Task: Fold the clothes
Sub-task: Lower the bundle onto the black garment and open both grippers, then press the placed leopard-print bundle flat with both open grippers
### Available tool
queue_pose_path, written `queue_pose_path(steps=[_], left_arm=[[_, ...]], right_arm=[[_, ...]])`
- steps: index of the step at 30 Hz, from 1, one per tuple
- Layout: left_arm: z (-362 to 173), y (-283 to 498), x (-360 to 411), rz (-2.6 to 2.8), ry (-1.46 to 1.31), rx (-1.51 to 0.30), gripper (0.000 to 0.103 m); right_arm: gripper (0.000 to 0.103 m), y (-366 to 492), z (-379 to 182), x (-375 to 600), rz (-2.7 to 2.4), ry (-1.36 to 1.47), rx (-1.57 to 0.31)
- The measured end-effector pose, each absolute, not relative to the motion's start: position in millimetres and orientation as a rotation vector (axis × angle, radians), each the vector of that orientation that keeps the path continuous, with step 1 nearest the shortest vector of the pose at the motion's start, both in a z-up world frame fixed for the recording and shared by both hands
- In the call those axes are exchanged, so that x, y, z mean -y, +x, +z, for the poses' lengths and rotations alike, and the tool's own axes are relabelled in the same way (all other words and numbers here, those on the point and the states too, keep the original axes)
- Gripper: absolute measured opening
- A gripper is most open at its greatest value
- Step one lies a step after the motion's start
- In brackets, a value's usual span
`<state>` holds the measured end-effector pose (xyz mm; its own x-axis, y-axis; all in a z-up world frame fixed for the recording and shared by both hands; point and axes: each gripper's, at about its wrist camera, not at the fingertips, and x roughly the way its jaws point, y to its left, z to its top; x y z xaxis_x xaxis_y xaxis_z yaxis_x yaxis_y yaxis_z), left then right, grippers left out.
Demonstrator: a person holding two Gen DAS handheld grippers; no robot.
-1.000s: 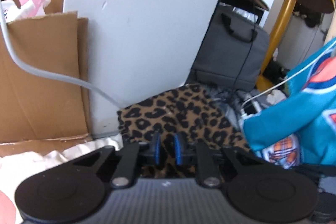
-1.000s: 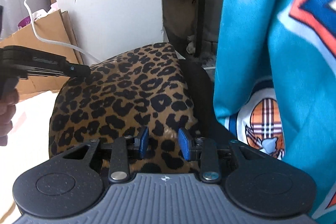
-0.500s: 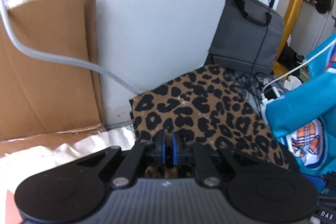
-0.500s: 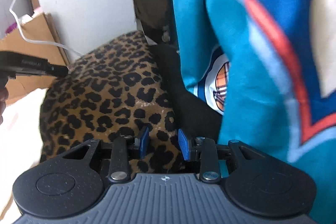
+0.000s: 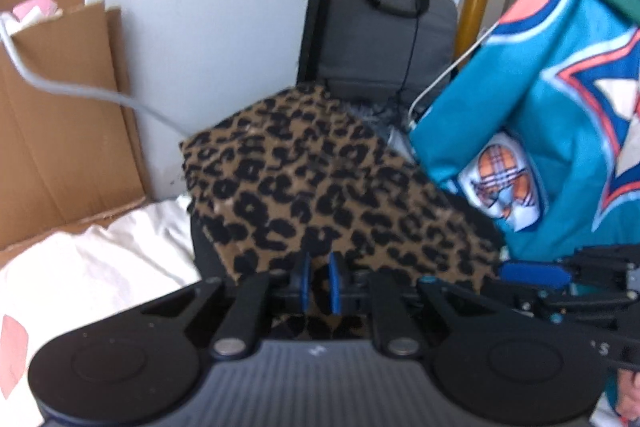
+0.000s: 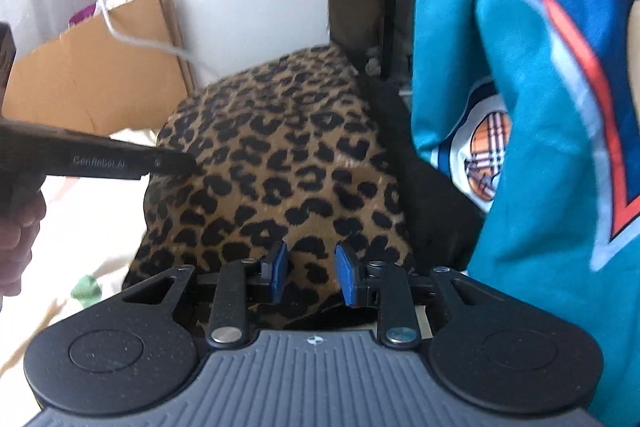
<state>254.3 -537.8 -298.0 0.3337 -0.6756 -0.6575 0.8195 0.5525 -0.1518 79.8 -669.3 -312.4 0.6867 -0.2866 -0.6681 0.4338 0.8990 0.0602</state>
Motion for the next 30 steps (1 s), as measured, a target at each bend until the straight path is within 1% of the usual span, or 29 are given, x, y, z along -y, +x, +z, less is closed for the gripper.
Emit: queue_pose_path(steps=[1, 6, 10, 12, 15, 17, 19, 22, 25, 30], left_arm=[[-301, 255, 538, -0.986, 0.222, -0.744, 0.013], [-303, 253, 535, -0.978, 0.231, -0.754, 0.013], [-296, 251, 526, -0.933, 0.167, -0.840, 0.013], [-294, 245, 521, -0.917, 0.124, -0.879, 0.015], [-293, 234, 512, -0.899, 0.073, -0.923, 0.021], [-294, 225, 506, -0.889, 0.044, -0.961, 0.027], [-297, 217, 501, -0.876, 0.024, -0.996, 0.031], [-304, 209, 493, -0.856, -0.003, -1.052, 0.035], [-315, 202, 484, -0.836, -0.045, -1.101, 0.043], [-325, 190, 469, -0.808, -0.094, -1.149, 0.046]], right_arm=[[0.034, 81, -315, 669, -0.408, 0.228, -0.718], [0.034, 73, -323, 670, -0.427, 0.264, -0.768], [0.034, 62, -318, 669, -0.435, 0.307, -0.769], [0.034, 59, -314, 667, -0.430, 0.333, -0.761], [0.035, 53, -309, 660, -0.398, 0.376, -0.752], [0.035, 49, -310, 652, -0.362, 0.396, -0.759], [0.035, 46, -315, 643, -0.336, 0.411, -0.777], [0.039, 42, -326, 634, -0.307, 0.462, -0.805], [0.039, 40, -336, 625, -0.293, 0.453, -0.819], [0.040, 49, -351, 622, -0.259, 0.424, -0.845]])
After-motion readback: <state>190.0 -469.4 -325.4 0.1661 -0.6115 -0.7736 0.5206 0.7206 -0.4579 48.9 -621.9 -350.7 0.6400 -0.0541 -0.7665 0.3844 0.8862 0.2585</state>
